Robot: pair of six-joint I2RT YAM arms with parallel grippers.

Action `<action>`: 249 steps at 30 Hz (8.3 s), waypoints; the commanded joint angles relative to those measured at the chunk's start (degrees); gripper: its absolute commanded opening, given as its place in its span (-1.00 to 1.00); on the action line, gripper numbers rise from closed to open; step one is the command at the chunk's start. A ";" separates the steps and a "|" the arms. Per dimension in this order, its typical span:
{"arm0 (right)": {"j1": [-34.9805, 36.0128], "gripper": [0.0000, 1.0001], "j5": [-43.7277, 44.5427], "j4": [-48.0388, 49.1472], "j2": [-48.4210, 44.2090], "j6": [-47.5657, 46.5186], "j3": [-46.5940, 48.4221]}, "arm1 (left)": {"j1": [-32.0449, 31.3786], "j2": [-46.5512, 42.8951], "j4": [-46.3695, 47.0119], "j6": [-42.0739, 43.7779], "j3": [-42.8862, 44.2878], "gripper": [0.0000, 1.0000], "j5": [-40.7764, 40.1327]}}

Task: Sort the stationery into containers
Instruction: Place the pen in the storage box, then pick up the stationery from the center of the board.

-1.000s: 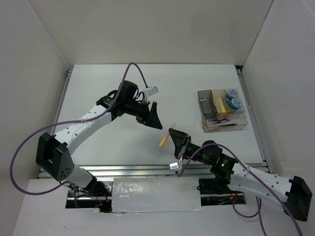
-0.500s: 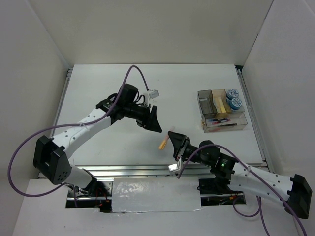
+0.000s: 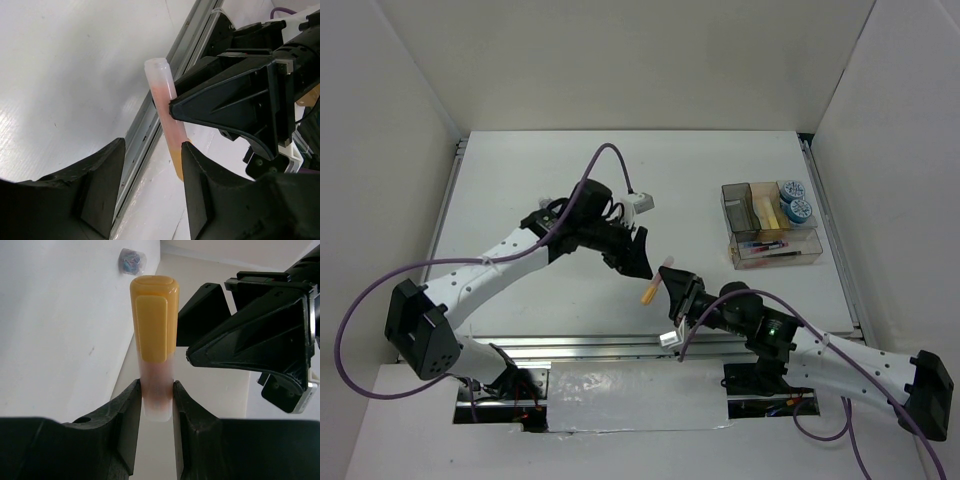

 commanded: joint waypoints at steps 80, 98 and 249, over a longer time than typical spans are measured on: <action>-26.28 0.35 -15.77 -33.86 15.99 96.98 50.40 | 11.01 -9.62 26.90 -14.60 -7.57 -1.00 9.02; -29.94 0.43 -35.76 -16.10 29.98 139.34 49.11 | 10.66 -10.15 36.94 -22.87 -9.68 -1.00 9.21; -38.65 1.00 -36.55 -7.84 31.65 97.69 58.96 | 41.42 12.19 116.03 -92.12 -16.79 -0.74 25.56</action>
